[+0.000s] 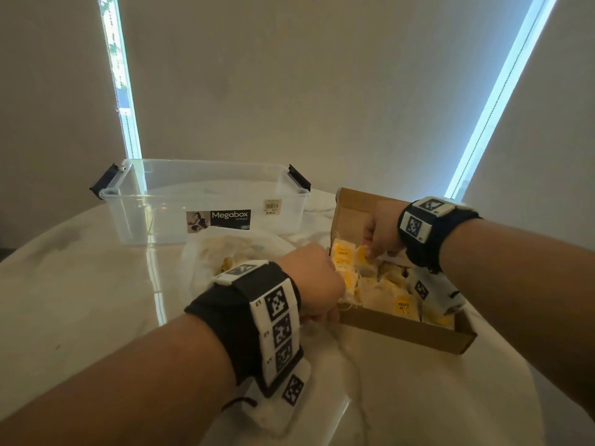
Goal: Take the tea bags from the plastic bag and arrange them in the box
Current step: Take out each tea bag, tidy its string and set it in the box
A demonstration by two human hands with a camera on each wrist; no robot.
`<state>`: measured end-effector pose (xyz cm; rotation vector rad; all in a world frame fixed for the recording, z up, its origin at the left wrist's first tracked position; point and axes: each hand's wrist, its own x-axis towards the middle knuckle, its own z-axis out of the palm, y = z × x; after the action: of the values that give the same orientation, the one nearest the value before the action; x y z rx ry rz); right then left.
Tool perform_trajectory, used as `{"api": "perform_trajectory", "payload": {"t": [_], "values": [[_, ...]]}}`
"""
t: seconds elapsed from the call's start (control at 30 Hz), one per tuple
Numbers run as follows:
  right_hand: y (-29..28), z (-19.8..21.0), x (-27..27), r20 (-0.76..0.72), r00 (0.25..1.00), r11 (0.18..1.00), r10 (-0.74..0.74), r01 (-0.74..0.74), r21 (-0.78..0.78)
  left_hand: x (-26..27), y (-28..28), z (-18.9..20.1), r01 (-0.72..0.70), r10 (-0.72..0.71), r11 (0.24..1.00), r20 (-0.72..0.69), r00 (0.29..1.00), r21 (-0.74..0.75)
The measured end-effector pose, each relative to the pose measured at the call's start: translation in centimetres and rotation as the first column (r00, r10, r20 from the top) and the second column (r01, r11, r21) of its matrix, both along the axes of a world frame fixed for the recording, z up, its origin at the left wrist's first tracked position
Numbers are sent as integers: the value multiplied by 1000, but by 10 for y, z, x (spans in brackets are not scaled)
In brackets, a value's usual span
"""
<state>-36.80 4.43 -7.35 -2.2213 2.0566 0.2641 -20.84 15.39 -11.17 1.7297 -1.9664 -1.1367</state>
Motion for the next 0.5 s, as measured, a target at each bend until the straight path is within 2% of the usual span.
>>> {"api": "perform_trajectory", "payload": {"t": [0.13, 0.23, 0.3, 0.37, 0.43, 0.5], "values": [[-10, -9, -2, -36, 999, 999, -36, 35, -27, 3, -1, 1, -30, 36, 997, -91, 995, 71], [-9, -5, -2, 113, 984, 990, -138, 138, 5, 5, 0, 6, -84, 121, 986, -280, 952, 141], [1, 11, -2, 206, 970, 989, -125, 139, -54, 5, 2, 10, -93, 181, 971, -421, 889, 222], [17, 28, 1, 290, 955, 990, -52, 89, -114, 4, 3, 13, -75, 246, 950, -579, 778, 303], [36, 40, 4, 488, 873, 999, 0, 26, -47, 1, 3, 15, -82, 268, 952, -679, 683, 294], [58, 46, 6, 623, 782, 993, -2, -70, 91, -3, 2, 14, -121, 272, 959, -715, 644, 256]]}}
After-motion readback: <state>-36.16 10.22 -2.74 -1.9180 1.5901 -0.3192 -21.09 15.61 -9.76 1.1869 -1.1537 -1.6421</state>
